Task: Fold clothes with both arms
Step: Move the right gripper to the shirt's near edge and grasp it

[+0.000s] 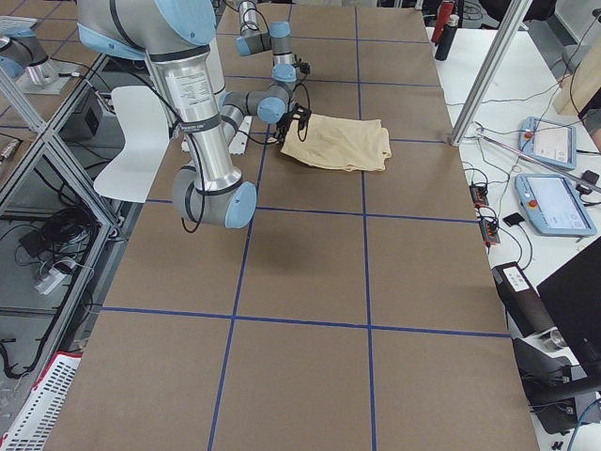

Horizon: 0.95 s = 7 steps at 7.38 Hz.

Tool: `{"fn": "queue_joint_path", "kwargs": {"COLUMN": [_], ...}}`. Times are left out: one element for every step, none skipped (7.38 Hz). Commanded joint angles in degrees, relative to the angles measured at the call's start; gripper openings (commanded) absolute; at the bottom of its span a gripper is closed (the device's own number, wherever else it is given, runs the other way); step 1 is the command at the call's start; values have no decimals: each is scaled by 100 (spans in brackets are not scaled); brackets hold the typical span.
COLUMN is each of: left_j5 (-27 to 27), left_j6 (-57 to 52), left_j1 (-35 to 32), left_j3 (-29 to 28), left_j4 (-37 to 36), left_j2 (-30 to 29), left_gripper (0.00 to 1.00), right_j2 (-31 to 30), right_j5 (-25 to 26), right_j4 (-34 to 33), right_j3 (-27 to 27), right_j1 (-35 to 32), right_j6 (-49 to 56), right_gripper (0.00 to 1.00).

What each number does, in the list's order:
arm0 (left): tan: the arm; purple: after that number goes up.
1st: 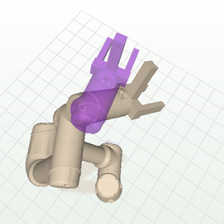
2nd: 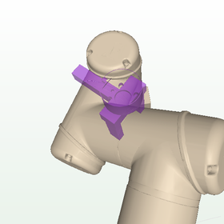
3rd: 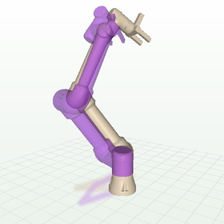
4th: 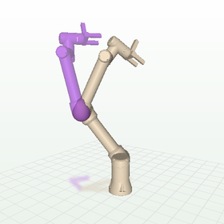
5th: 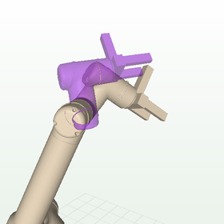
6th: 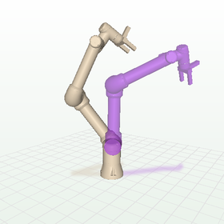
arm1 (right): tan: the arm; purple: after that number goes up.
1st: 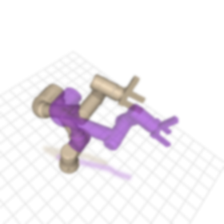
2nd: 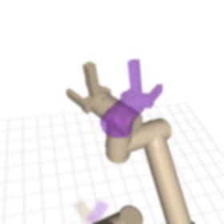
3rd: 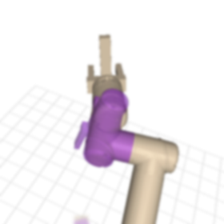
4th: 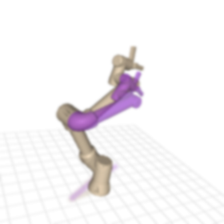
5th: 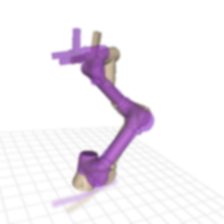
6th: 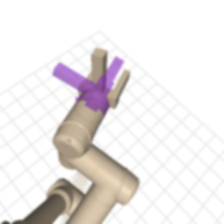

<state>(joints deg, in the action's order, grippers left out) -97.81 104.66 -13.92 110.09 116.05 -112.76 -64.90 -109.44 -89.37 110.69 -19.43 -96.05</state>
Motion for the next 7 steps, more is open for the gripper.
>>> {"fn": "queue_joint_path", "kwargs": {"left_j5": [-28,-36,-45,-185,-386,-719,-914], "left_j6": [19,19,19,-24,-42,-103,-478], "left_j1": [450,521,513,435,95,-326,-766], "left_j3": [171,214,319,564,645,645,637], "left_j4": [-432,-556,-566,-574,-653,-801,-820], "left_j2": [0,0,8,0,-18,-53,-79], "left_gripper": [0,0,0,0,0,0,0], "right_j2": [-286,-365,-305,-270,-139,-94,20], "right_j5": [-165,-270,-297,-263,-271,-236,-271], "right_j4": [-1,7,7,16,16,25,7], "right_j3": [329,435,419,375,375,340,261], "right_j1": [123,141,168,3,-356,-664,-1085], "right_j6": [7,7,7,33,207,479,777], "right_gripper": [0,0,0,0,0,0,0]}}
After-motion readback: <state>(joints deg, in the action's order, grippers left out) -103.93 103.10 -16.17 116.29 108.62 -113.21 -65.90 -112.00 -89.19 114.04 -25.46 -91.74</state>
